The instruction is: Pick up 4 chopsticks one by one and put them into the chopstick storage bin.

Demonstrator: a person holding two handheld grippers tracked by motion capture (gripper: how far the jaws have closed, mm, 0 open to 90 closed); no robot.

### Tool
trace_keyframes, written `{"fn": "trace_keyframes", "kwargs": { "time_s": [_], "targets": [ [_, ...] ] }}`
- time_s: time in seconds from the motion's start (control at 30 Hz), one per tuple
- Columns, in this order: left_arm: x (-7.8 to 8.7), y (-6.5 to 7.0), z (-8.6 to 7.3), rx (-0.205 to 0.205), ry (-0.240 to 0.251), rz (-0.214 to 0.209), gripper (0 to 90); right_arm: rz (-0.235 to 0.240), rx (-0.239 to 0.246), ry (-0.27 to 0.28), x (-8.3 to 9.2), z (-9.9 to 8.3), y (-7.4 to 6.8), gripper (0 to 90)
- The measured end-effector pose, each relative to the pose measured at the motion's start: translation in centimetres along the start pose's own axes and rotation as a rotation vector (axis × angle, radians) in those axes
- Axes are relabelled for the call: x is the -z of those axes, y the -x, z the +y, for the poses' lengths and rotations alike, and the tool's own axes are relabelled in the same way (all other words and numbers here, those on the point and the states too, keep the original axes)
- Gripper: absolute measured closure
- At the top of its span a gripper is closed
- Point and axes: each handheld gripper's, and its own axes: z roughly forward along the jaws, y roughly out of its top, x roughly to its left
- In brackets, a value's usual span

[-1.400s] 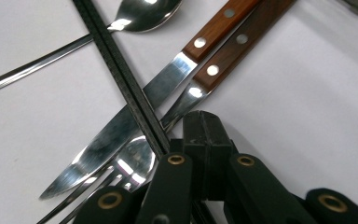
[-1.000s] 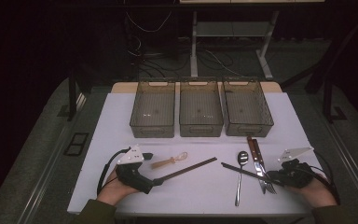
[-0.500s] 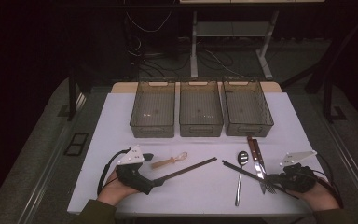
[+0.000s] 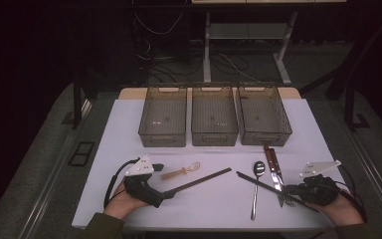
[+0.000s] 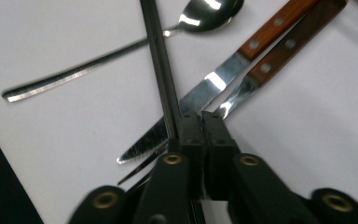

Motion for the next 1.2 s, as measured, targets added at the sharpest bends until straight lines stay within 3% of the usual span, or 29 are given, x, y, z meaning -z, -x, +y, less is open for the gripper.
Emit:
{"fn": "trace_keyframes", "kwargs": {
  "time_s": [0.07, 0.1, 0.17, 0.37, 0.73, 1.2],
  "targets": [
    [0.0, 0.0, 0.0, -0.001, 0.0, 0.0, 0.1, 0.005, -0.001, 0.018, 0.2, 0.1, 0.1, 84.4],
    [0.0, 0.0, 0.0, -0.001, 0.0, -0.001, 0.1, 0.017, -0.007, 0.059, 0.5, 0.3, 0.1, 76.7],
    [-0.1, 0.0, 0.0, 0.0, -0.001, 0.0, 0.1, 0.035, -0.008, 0.088, 0.6, 0.6, 0.1, 73.5],
    [-0.1, 0.0, 0.0, -0.005, -0.004, -0.001, 0.1, 0.055, 0.024, 0.123, -0.1, 1.5, -0.2, 70.2],
    [-0.2, 0.1, 0.0, -0.004, -0.003, -0.002, 0.1, 0.093, 0.076, 0.07, -2.3, 2.6, 0.0, 78.9],
    [-0.2, 0.1, 0.0, -0.007, -0.007, -0.003, 0.1, 0.108, 0.101, 0.044, -3.1, 2.5, -0.1, 81.7]
  ]
}}
